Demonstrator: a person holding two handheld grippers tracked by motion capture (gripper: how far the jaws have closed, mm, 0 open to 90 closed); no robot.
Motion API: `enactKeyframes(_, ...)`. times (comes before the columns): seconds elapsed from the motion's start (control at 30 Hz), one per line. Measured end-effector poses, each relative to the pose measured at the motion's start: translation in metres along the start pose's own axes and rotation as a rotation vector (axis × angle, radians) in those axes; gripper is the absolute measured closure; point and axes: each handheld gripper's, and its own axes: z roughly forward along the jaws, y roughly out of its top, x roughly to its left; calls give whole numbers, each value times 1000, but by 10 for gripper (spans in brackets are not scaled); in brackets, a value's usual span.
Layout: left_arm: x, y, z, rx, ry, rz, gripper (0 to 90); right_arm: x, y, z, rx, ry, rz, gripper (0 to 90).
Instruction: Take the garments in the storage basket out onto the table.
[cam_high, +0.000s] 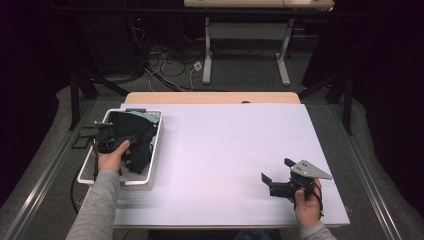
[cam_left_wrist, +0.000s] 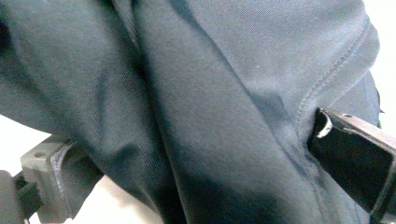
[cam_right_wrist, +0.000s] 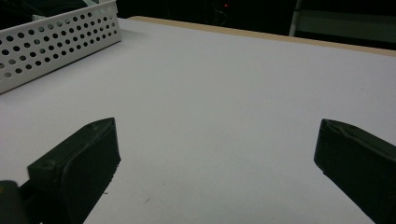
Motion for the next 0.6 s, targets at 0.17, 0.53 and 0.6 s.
enactKeyframes(0.17, 1, 0, 3, 17, -11, -14, 41, 0, 0, 1, 11, 4, 3, 0)
enactKeyframes(0.53, 1, 1, 3, 39, -16, -16, 119, 0, -1, 2, 19, 7, 5, 2)
enactKeyframes(0.6, 1, 1, 3, 40, -14, -17, 128, 0, -1, 2, 20, 7, 6, 3)
